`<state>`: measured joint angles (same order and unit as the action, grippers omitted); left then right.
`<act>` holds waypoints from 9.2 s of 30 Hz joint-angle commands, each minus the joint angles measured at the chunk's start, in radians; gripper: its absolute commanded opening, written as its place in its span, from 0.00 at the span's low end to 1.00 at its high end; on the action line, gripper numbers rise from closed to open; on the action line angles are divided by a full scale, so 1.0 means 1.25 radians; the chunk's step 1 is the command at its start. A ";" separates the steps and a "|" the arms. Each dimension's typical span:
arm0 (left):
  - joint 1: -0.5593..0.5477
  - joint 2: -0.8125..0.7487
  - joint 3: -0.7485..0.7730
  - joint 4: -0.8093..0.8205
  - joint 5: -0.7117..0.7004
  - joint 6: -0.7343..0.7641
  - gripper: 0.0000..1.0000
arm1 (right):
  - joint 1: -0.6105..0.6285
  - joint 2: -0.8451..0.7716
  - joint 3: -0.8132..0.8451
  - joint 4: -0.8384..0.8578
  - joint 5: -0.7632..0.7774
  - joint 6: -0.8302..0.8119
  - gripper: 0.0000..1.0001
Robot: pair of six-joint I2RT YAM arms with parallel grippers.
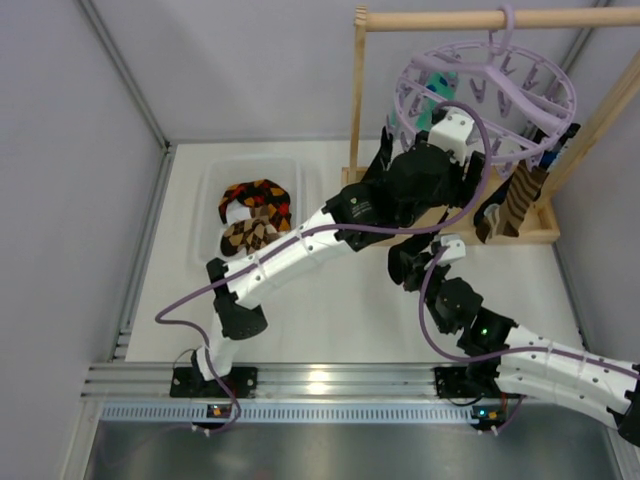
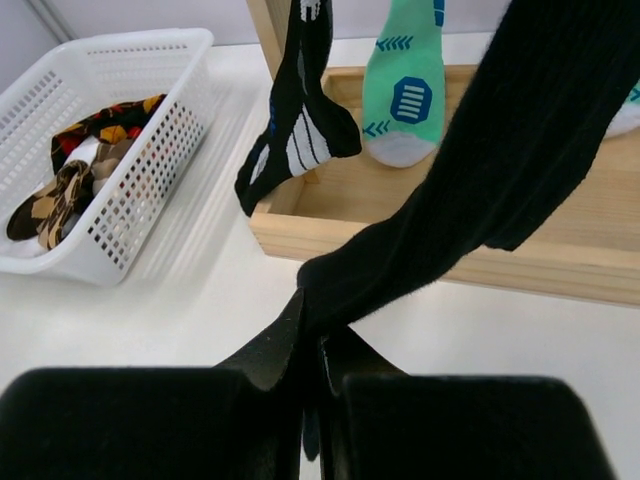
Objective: Remove the socks clipped to the hanger
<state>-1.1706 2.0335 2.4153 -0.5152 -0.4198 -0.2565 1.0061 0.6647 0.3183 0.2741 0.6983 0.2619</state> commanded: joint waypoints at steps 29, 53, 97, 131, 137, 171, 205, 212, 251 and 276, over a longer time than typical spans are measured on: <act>0.015 0.084 0.032 0.138 -0.036 0.065 0.52 | 0.022 0.012 0.042 -0.003 -0.046 0.024 0.00; 0.026 0.045 -0.015 0.153 -0.051 0.052 0.00 | 0.025 -0.219 0.002 -0.195 -0.038 0.074 0.00; 0.044 -0.561 -0.748 0.061 -0.381 -0.028 0.98 | 0.025 0.013 0.170 -0.228 -0.036 -0.004 0.00; 0.165 -1.098 -1.117 -0.268 -0.452 -0.245 0.98 | -0.112 1.095 1.421 -0.356 -0.598 -0.255 0.92; 0.165 -1.073 -1.100 -0.240 -0.368 -0.284 0.98 | -0.157 0.826 1.174 -0.349 -0.613 -0.186 0.94; 0.204 -0.106 -0.775 0.734 -0.123 0.106 0.63 | -0.202 -0.026 0.638 -0.621 -0.473 -0.103 0.99; -0.039 -0.057 -0.730 0.735 -0.416 0.152 0.00 | -0.206 0.494 1.251 -0.956 -0.052 -0.076 0.81; -0.042 -0.054 -0.732 0.735 -0.388 0.157 0.00 | -0.210 0.499 1.209 -0.936 -0.016 -0.073 0.72; -0.069 -0.089 -0.737 0.735 -0.388 0.168 0.00 | -0.233 0.575 1.078 -0.752 0.147 -0.094 0.51; -0.077 -0.084 -0.742 0.734 -0.385 0.161 0.00 | -0.228 0.549 0.991 -0.569 0.265 -0.152 0.35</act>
<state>-1.2568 1.9701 1.4681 0.3523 -0.9062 -0.0490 0.7300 1.3842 1.5574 -0.5613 0.9688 0.1093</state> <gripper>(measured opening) 0.038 0.379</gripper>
